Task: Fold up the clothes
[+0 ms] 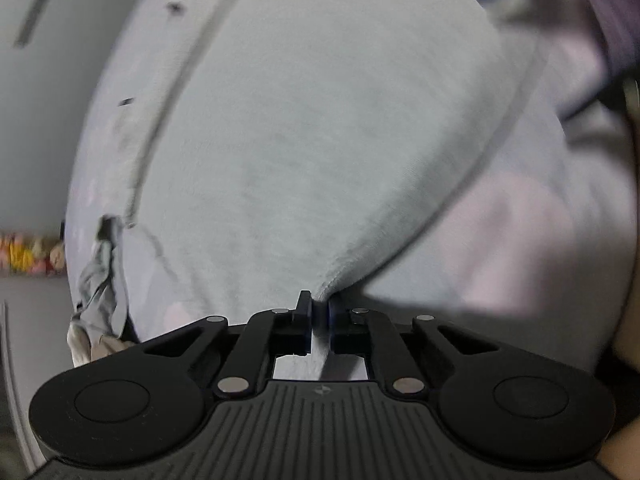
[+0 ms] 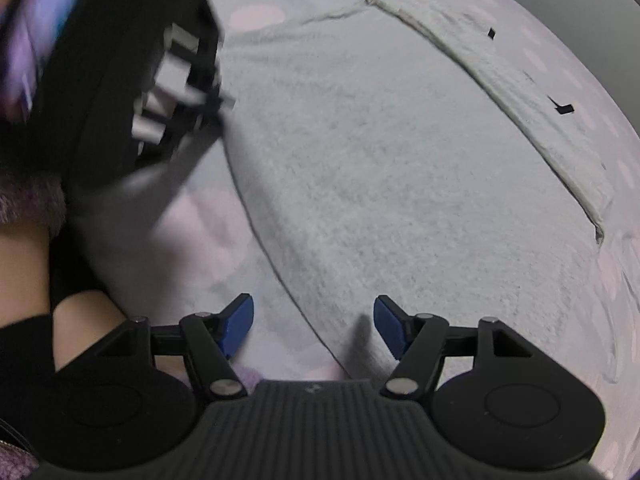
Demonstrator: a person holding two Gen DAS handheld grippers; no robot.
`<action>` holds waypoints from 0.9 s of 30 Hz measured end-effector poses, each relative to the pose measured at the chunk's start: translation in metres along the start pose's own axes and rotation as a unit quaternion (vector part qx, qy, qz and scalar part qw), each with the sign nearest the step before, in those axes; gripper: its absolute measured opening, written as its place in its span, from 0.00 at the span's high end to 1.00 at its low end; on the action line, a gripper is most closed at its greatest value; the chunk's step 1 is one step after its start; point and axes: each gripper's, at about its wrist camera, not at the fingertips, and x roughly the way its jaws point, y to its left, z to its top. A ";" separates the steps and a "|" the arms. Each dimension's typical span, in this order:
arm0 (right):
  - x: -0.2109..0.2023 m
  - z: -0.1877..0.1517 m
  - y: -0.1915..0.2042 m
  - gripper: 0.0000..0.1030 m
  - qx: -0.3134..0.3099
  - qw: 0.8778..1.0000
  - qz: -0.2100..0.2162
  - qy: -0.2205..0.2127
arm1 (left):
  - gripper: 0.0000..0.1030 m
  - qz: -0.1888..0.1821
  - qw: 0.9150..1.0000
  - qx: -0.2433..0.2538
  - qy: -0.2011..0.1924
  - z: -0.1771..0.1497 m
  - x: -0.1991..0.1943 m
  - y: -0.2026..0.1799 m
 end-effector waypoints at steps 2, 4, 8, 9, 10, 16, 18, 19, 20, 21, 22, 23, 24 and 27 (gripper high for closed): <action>0.008 0.003 0.000 0.32 0.002 1.000 -0.016 0.025 | 0.95 -0.006 0.999 -0.036 -0.020 -0.001 -0.007 0.016; 0.019 0.005 0.002 0.34 -0.006 0.997 -0.054 0.058 | 0.95 -0.012 0.998 -0.057 -0.031 -0.002 -0.010 0.025; 0.028 0.009 0.004 0.53 -0.016 0.995 -0.057 0.084 | 0.95 -0.023 0.997 -0.069 -0.038 0.003 -0.011 0.028; 0.026 0.009 -0.001 0.62 -0.002 0.995 -0.051 0.082 | 0.95 -0.025 0.996 -0.070 -0.040 0.003 -0.011 0.027; 0.024 0.008 -0.006 0.68 0.015 0.996 -0.049 0.076 | 0.95 -0.030 0.996 -0.072 -0.041 0.002 -0.012 0.028; 0.005 0.001 -0.028 0.93 0.088 0.994 -0.047 0.031 | 0.95 -0.050 0.992 -0.102 -0.056 -0.002 -0.015 0.039; -0.002 0.003 -0.034 0.93 0.109 0.993 -0.039 0.020 | 0.95 -0.053 0.991 -0.107 -0.060 -0.003 -0.014 0.043; -0.004 0.005 -0.038 0.93 0.118 0.992 -0.036 0.015 | 0.95 -0.055 0.991 -0.108 -0.061 -0.003 -0.014 0.045; -0.006 0.007 -0.041 0.93 0.121 0.992 -0.035 0.010 | 0.95 -0.055 0.990 -0.111 -0.062 -0.002 -0.012 0.049; -0.008 0.009 -0.043 0.92 0.117 0.992 -0.038 0.006 | 0.95 -0.056 0.990 -0.114 -0.063 -0.001 -0.011 0.052; -0.009 0.012 -0.044 0.92 0.105 0.993 -0.047 0.004 | 0.95 -0.055 0.989 -0.119 -0.065 0.000 -0.010 0.056; -0.008 0.014 -0.046 0.92 0.091 0.994 -0.061 0.005 | 0.95 -0.052 0.989 -0.124 -0.066 0.002 -0.008 0.061; -0.006 0.015 -0.049 0.91 0.077 0.994 -0.078 0.008 | 0.95 -0.049 0.988 -0.128 -0.066 0.003 -0.005 0.065; -0.001 0.015 -0.065 0.85 0.053 0.992 -0.112 0.018 | 0.94 -0.053 0.987 -0.137 -0.058 0.007 0.008 0.080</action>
